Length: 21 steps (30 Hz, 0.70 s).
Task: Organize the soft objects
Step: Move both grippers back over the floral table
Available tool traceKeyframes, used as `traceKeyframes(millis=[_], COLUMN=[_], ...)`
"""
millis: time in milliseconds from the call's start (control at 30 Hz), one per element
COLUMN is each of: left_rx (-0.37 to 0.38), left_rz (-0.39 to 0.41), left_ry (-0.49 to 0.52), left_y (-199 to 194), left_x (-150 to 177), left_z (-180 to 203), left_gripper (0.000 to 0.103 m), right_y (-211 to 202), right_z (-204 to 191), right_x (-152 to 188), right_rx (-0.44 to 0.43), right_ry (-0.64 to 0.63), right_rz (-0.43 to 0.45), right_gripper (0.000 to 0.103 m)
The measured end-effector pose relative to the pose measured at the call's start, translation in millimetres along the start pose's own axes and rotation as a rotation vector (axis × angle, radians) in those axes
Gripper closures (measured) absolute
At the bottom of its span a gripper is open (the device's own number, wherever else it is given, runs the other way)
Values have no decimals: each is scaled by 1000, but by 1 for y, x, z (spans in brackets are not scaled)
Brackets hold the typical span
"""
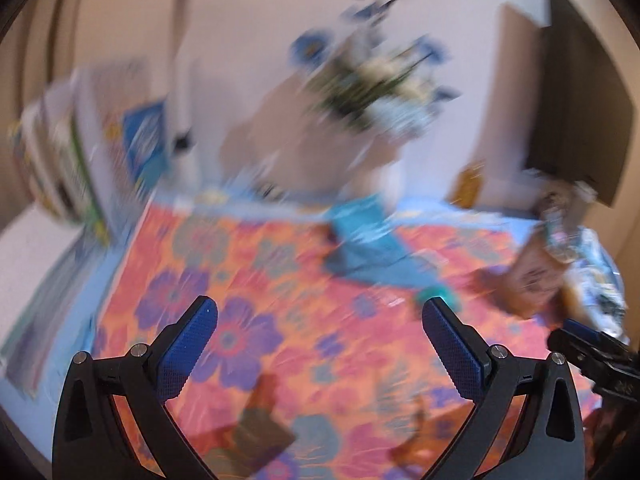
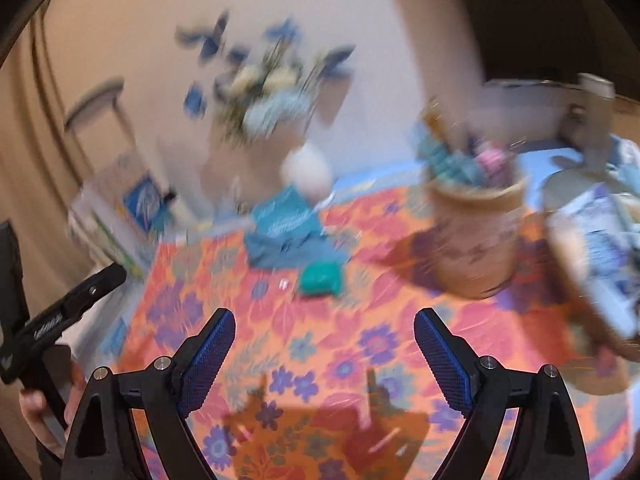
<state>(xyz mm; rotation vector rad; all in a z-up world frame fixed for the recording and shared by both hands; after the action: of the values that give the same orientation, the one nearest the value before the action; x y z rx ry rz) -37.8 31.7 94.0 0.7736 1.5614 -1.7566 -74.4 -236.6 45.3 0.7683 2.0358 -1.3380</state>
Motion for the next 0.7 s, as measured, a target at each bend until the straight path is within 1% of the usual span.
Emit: traceKeyframes(millis=[100, 167, 233, 267, 300, 333, 367, 400, 500, 600, 700], left_rx=[-44, -43, -53, -59, -41, -27, -30, -35, -22, -39, -51], left_rz=[-50, -83, -99, -124, -135, -118, -103, -105, -133, -146, -132], left_ry=[-38, -60, -83, -97, -105, -108, -106, -101, -70, -43, -25], left_y=[34, 52, 66, 71, 72, 70, 68, 67, 72, 76, 73], left_x=[25, 36, 47, 49, 49, 48, 48, 49, 48, 48, 48], left_z=[-25, -34, -41, -44, -44, -44, -43, -42, -37, -33, -29], left_gripper=[1, 1, 1, 1, 1, 1, 1, 1, 1, 1, 1], right_y=[31, 51, 67, 69, 71, 70, 70, 71, 74, 75, 72], right_z=[-11, -15, -15, -14, -14, -14, -14, -13, -11, -6, 0], right_x=[12, 21, 30, 30, 29, 29, 28, 28, 25, 24, 23], right_rx=[27, 39, 54, 67, 75, 77, 82, 85, 95, 76, 68], right_ry=[-67, -102, -112, -114, -119, -123, -124, -124, -110, -84, -55], right_rz=[-34, -58, -92, -106, -108, -94, -85, -88, -95, -105, -103], right_gripper=[13, 13, 13, 13, 13, 13, 13, 13, 13, 13, 13])
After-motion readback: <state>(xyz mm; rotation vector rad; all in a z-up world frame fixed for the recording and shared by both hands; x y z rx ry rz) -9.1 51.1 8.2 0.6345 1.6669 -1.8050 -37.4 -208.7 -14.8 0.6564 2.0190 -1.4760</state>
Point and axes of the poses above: each gripper's, at about its wrist camera, not at the fingertips, and y roughly the way its jaws point, z to its right, x to its underside, the point moved 1 cm from there along y, roughly the way its jaws point, and after that the axes turned 1 degree about -y, right-handed, at the moved point
